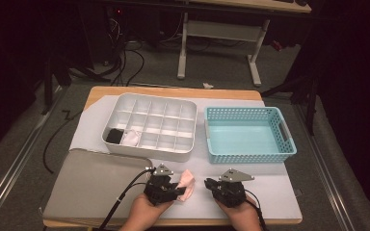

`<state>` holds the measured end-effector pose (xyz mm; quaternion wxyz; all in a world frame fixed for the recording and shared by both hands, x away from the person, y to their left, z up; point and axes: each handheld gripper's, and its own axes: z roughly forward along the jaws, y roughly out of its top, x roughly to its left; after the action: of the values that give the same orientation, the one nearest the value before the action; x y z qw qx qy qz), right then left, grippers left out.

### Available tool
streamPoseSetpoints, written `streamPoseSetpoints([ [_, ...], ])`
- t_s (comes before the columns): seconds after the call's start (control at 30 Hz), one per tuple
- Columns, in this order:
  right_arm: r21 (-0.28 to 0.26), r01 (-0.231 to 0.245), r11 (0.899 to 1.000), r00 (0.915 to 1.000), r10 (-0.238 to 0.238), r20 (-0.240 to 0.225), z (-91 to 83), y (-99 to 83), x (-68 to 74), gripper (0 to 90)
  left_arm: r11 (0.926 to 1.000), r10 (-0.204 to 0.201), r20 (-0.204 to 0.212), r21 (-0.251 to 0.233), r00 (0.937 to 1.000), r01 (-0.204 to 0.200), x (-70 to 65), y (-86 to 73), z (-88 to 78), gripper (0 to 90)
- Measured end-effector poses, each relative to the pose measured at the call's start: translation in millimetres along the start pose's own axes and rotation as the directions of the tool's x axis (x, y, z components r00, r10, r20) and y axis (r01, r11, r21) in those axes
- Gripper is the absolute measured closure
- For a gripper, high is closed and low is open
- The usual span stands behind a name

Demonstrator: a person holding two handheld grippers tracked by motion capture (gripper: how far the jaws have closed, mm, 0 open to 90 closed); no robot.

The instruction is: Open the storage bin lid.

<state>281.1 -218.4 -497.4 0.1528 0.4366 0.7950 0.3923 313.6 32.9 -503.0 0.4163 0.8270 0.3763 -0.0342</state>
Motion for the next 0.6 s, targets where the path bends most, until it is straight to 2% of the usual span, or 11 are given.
streamPoseSetpoints([
  [0.07,-0.003,0.002,1.000,1.0000,-0.002,0.005,-0.7,-1.7,-2.0,81.3,0.9999,0.010,-0.008,0.005,0.9999,-0.010,-0.8,1.3,-1.0,72.7],
  [0.13,-0.011,0.020,1.000,0.9998,-0.020,0.005,-2.1,-3.6,-4.9,81.5,0.9995,0.028,-0.030,0.014,0.9991,-0.028,-2.0,3.4,-2.6,72.9],
  [0.23,-0.014,0.016,1.000,0.9998,-0.015,0.013,-4.6,-4.9,-8.3,81.0,0.9978,0.062,-0.069,0.027,0.9957,-0.061,-4.6,7.2,-6.0,73.0],
  [0.33,-0.023,-0.002,1.000,0.9998,0.003,0.017,-7.5,-5.7,-13.1,79.8,0.9947,0.095,-0.109,0.050,0.9895,-0.090,-4.9,9.9,-9.7,73.0],
  [0.47,-0.027,-0.012,1.000,0.9997,0.013,0.019,-10.5,-6.0,-19.4,78.0,0.9924,0.109,-0.157,0.074,0.9815,-0.098,-2.2,11.2,-16.1,73.0],
  [0.6,-0.045,0.004,0.999,0.9990,-0.002,0.045,-12.7,-6.0,-23.8,77.6,0.9879,0.136,-0.205,0.101,0.9693,-0.117,-2.8,12.2,-22.2,72.9],
])
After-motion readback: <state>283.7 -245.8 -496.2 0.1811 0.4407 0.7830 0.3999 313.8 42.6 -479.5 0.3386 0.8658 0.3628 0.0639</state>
